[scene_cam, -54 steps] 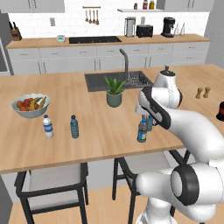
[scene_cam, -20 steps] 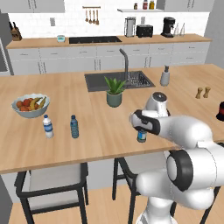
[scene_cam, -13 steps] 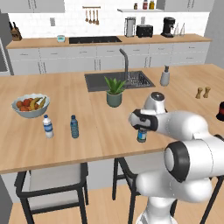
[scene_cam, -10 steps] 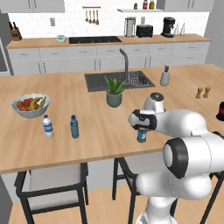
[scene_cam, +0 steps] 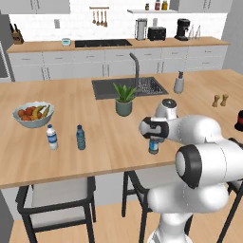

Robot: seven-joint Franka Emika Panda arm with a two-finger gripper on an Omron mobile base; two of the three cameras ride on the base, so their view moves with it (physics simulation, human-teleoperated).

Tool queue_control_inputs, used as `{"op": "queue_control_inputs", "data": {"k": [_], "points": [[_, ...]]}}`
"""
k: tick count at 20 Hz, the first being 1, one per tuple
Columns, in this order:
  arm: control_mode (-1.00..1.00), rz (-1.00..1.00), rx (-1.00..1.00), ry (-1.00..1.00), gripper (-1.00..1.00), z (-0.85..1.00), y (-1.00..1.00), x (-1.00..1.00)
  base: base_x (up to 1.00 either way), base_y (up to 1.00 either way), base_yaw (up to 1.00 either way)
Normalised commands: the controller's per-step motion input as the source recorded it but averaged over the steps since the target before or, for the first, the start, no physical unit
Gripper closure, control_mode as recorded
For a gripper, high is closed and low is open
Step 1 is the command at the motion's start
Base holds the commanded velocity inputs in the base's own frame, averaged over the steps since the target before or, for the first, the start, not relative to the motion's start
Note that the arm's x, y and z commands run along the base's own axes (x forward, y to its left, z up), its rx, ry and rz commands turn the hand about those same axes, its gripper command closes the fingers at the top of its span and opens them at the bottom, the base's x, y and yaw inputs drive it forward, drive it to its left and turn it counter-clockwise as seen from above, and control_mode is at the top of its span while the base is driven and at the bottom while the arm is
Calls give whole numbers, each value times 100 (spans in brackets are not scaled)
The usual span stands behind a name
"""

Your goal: Move the plastic bottles in the middle to the plastics group, and the glass bottles in the middle to the glass group.

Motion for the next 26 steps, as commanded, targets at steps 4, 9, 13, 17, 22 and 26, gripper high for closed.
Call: {"op": "queue_control_inputs", "data": {"k": [4, 9, 13, 17, 22, 26], "points": [[-100, 0, 0, 0, 100, 0, 0, 0, 0, 0, 0], [-100, 3, -1, -7, 100, -1, 13, -31, 0, 0, 0], [-100, 21, 0, -5, 100, 9, 41, -27, 0, 0, 0], [-100, 21, 1, 0, 100, 30, 49, -3, 0, 0, 0], [-100, 19, 2, 10, 100, 30, 58, 1, 0, 0, 0], [-100, 16, 0, 6, 100, 12, 84, 3, 0, 0, 0]]}}
